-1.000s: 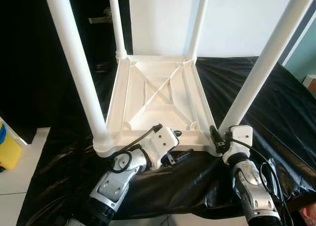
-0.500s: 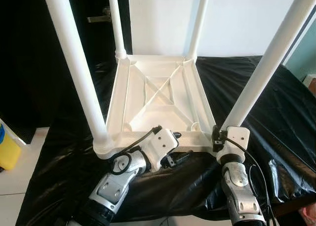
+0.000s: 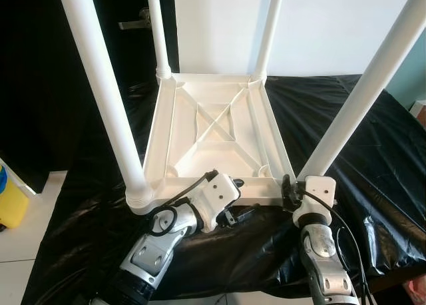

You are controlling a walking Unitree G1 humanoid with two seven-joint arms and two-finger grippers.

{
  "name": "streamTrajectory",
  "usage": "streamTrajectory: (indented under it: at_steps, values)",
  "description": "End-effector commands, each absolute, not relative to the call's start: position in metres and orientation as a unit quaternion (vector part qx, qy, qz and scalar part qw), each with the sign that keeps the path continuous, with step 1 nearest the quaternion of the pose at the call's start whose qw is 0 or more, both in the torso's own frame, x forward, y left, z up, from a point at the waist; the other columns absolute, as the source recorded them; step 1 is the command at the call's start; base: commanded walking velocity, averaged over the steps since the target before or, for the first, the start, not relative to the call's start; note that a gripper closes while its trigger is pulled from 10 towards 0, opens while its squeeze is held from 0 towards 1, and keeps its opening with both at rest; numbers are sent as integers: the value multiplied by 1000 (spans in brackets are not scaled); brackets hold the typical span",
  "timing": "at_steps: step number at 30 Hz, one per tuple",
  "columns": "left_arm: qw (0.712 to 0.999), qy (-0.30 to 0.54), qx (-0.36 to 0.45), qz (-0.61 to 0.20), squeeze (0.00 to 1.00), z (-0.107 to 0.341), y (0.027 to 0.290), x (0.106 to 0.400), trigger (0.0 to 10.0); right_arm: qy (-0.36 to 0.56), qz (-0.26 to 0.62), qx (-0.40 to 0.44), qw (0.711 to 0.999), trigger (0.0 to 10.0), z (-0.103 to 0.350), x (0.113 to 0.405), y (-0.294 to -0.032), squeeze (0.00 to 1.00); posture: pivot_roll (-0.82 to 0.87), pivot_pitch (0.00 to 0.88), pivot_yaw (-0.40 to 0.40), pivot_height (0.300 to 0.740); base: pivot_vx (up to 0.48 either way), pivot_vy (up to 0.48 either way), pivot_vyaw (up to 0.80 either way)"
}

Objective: Building children table

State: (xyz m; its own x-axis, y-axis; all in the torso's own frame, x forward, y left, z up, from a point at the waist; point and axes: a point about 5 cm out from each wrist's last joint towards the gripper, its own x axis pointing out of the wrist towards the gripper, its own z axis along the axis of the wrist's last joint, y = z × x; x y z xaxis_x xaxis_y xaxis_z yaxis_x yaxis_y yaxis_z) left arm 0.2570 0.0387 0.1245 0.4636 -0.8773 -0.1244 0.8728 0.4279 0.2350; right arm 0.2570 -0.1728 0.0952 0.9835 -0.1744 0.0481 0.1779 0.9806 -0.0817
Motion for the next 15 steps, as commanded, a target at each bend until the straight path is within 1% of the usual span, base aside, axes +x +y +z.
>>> streamTrajectory:
  at_steps: [1, 3, 4, 5, 6, 7, 9, 10, 11, 12, 14, 15]
  values:
    - [844, -7, 132, -520, 0, 124, 37, 254, 10000, -37, -78, -42, 995, 10000, 99, 253, -176, 1000, -23, 0, -44, 740, 0, 0, 0]
    - [844, -7, 132, -520, 0, 124, 37, 254, 10000, -37, -78, -42, 995, 10000, 99, 253, -176, 1000, -23, 0, -44, 740, 0, 0, 0]
    - [843, -9, 133, -521, 0, 124, 38, 253, 10000, -46, -70, -43, 996, 10000, 99, 248, -179, 1000, -21, 0, -47, 740, 0, 0, 0]
    - [842, -8, 129, -523, 0, 124, 40, 251, 10000, -49, -54, -46, 996, 10000, 97, 237, -181, 0, -20, 0, -51, 740, 0, 0, 0]
    - [842, -8, 129, -523, 0, 124, 40, 251, 10000, -49, -54, -46, 996, 10000, 97, 237, -181, 0, -20, 0, -51, 740, 0, 0, 0]
    - [842, -6, 126, -524, 0, 124, 41, 251, 10000, -49, -42, -49, 997, 10000, 95, 230, -183, 0, -20, 0, -51, 740, 0, 0, 0]
    - [842, -6, 126, -524, 0, 124, 41, 251, 10000, -49, -42, -49, 997, 10000, 95, 230, -183, 0, -20, 0, -51, 740, 0, 0, 0]
    - [841, -1, 124, -527, 0, 124, 45, 249, 10000, -45, -22, -57, 997, 10000, 91, 219, -184, 0, -22, 0, -47, 740, 0, 0, 0]
    - [841, -1, 124, -527, 0, 124, 45, 249, 10000, -45, -22, -57, 997, 10000, 91, 219, -184, 0, -22, 0, -47, 740, 0, 0, 0]
    - [839, 7, 121, -530, 0, 124, 51, 247, 10000, -38, 0, -65, 997, 10000, 86, 209, -185, 0, -26, 0, -42, 740, 0, 0, 0]
    - [839, 7, 121, -530, 0, 124, 51, 247, 10000, -38, 0, -65, 997, 10000, 86, 209, -185, 0, -26, 0, -42, 740, 0, 0, 0]
    - [838, 17, 120, -533, 0, 125, 61, 245, 10000, -28, 25, -67, 997, 10000, 83, 201, -186, 0, -27, 0, -40, 740, 0, 0, 0]
